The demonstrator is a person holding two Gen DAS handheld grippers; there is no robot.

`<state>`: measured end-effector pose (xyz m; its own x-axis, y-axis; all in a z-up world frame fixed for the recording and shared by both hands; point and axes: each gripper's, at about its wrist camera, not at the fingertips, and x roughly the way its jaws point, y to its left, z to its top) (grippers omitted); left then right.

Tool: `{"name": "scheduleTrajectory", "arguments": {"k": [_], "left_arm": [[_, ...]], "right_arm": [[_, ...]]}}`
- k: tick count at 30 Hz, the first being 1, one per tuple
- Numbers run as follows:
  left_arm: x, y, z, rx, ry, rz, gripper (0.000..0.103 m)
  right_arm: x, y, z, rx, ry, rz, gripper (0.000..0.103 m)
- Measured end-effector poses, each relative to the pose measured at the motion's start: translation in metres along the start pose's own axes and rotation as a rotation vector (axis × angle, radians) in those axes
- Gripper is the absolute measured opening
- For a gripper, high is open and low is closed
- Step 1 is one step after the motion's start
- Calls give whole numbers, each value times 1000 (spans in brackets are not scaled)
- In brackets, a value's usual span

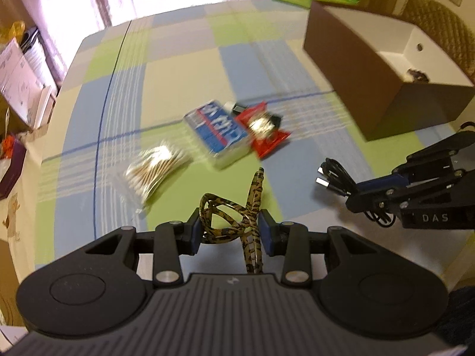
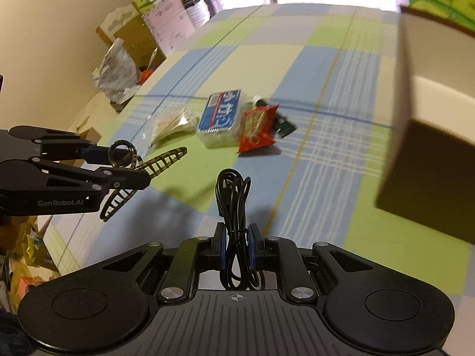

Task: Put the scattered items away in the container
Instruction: 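Carry the clip and cable into the brown box and open both tools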

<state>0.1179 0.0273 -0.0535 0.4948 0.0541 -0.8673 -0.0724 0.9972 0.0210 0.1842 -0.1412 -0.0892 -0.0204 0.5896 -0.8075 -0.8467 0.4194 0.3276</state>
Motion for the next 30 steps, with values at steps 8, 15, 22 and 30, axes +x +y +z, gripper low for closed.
{"name": "scheduleTrajectory", "arguments": {"k": [8, 15, 22, 30], "left_arm": [[-15, -40, 28, 59, -80, -51, 33], [-21, -77, 47, 105, -129, -83, 33], [-26, -111, 60, 134, -167, -108, 33], [-34, -144, 79, 159, -215, -117, 33]], "right_arm": [[-54, -8, 2, 2, -93, -53, 17], [-84, -26, -7, 19, -141, -76, 17], [-112, -45, -15, 29, -177, -81, 17], [-145, -72, -17, 50, -232, -55, 17]]}}
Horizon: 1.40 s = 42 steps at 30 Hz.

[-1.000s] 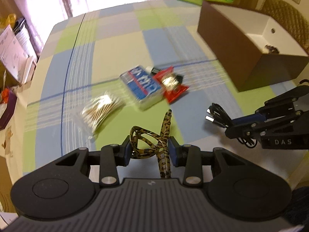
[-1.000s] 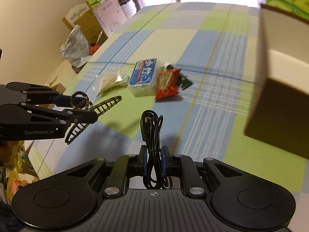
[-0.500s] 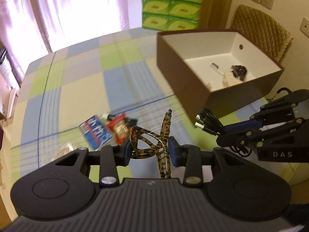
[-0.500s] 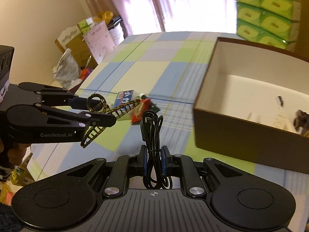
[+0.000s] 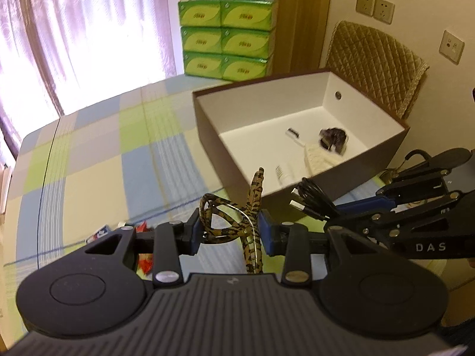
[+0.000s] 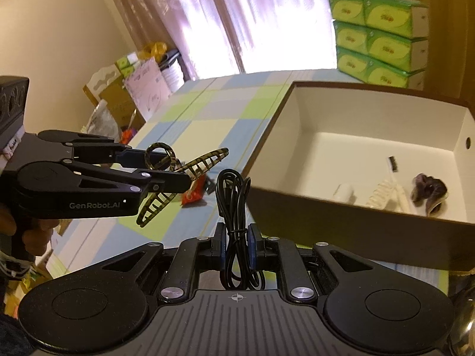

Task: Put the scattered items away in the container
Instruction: 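Carry the clip and cable into the brown box and open both tools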

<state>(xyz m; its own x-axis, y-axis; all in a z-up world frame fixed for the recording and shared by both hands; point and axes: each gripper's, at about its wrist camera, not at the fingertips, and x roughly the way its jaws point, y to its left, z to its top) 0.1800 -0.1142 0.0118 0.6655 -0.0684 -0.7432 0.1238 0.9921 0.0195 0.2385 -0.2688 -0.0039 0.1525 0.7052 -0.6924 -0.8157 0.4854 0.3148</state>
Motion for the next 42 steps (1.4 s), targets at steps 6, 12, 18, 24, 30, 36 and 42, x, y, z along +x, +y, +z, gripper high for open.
{"name": "scheduleTrajectory", "arguments": {"k": [6, 12, 18, 24, 30, 36, 42], "left_arm": [[2, -16, 26, 19, -44, 7, 33], [16, -31, 58, 40, -79, -8, 33], [51, -41, 91, 26, -56, -33, 33], [100, -48, 115, 12, 2, -25, 33], [141, -45, 122, -7, 75, -10, 33], [173, -34, 127, -43, 121, 11, 33], [198, -27, 127, -65, 165, 25, 33]], "right_arm": [[-27, -34, 15, 52, -70, 2, 17], [-45, -82, 39, 99, -144, -57, 17], [-32, -129, 65, 135, -139, -87, 17], [6, -168, 80, 191, -76, -88, 17], [37, -190, 89, 226, -23, -73, 17], [65, -200, 101, 228, 30, -74, 17], [89, -208, 108, 237, 82, -89, 17]]}}
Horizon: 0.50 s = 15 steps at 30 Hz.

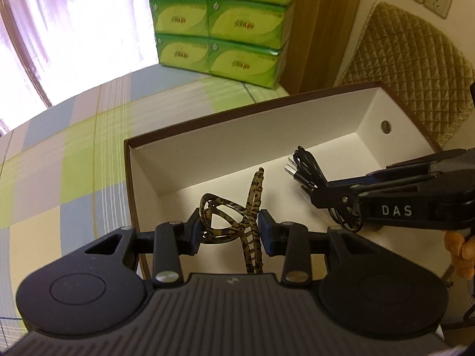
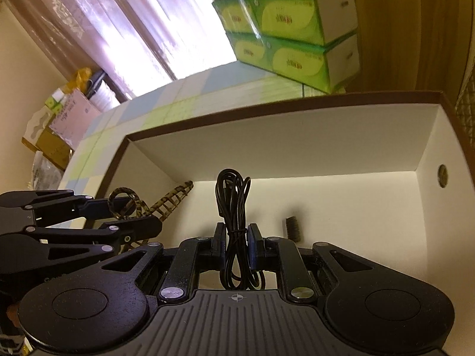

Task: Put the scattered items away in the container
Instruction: 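Carry the clip and cable into the brown box and open both tools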

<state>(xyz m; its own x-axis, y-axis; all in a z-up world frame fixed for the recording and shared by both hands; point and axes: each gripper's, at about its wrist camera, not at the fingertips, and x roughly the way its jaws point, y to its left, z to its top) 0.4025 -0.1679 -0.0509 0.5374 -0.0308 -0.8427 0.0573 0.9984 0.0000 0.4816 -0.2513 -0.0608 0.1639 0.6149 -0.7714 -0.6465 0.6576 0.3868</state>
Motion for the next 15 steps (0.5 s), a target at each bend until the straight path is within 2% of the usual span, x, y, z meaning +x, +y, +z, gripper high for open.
{"name": "scheduleTrajectory", "arguments": {"k": [6, 12, 15], "left_arm": [[21, 4, 1, -12, 42, -3, 33], [31, 2, 5, -2, 49, -4, 33], [27, -1, 6, 20, 24, 11, 42]], "right_arm": [[21, -4, 4, 11, 57, -30, 17], [32, -8, 4, 18, 82, -45, 17], [30, -8, 4, -4, 83, -54, 18]]}}
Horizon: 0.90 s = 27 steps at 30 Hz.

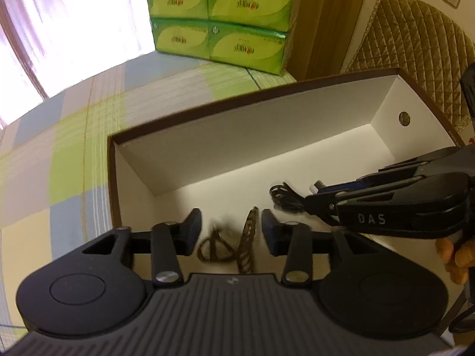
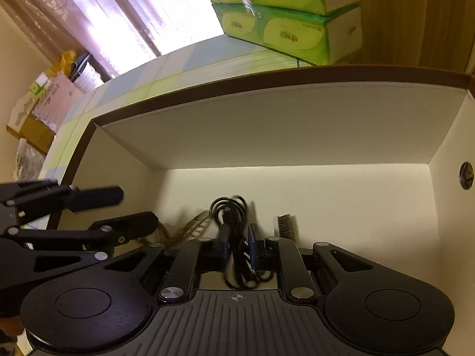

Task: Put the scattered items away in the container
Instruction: 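Carry the clip and cable into the brown box and open both tools, then withdraw both tools from the box back toward the remaining items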

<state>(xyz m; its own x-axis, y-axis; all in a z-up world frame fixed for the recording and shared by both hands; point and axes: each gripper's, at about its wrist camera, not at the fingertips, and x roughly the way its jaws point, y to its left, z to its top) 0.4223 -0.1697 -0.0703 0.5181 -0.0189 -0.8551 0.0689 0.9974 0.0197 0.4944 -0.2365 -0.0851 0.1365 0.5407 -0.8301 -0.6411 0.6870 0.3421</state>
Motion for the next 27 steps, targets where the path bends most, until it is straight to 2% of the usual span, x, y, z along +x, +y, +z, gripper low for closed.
{"name": "scheduleTrajectory", "arguments": {"k": [2, 3, 5, 9, 10, 12, 19, 27], "left_arm": [[-4, 0, 1, 3, -12, -3, 49], [-6, -1, 1, 6, -17, -1, 50], [-10, 0, -1, 14, -26, 13, 58], [-18, -1, -3, 8, -25, 10, 64], [-20, -1, -4, 6, -27, 11, 70], [-25, -2, -6, 6, -30, 18, 75], [-40, -6, -16, -3, -17, 33, 93], [-61, -13, -28, -12, -21, 27, 95]], "right_arm": [[-4, 1, 0, -14, -3, -6, 63], [-9, 0, -2, -4, -28, -50, 83], [-18, -1, -3, -46, -63, -73, 85], [-34, 2, -8, -113, -62, -93, 86], [-37, 3, -11, -130, -60, -102, 93], [-44, 3, -19, -159, -61, -135, 98], [-53, 15, -38, -206, -58, -181, 98], [-74, 23, -58, -183, -96, -216, 98]]}}
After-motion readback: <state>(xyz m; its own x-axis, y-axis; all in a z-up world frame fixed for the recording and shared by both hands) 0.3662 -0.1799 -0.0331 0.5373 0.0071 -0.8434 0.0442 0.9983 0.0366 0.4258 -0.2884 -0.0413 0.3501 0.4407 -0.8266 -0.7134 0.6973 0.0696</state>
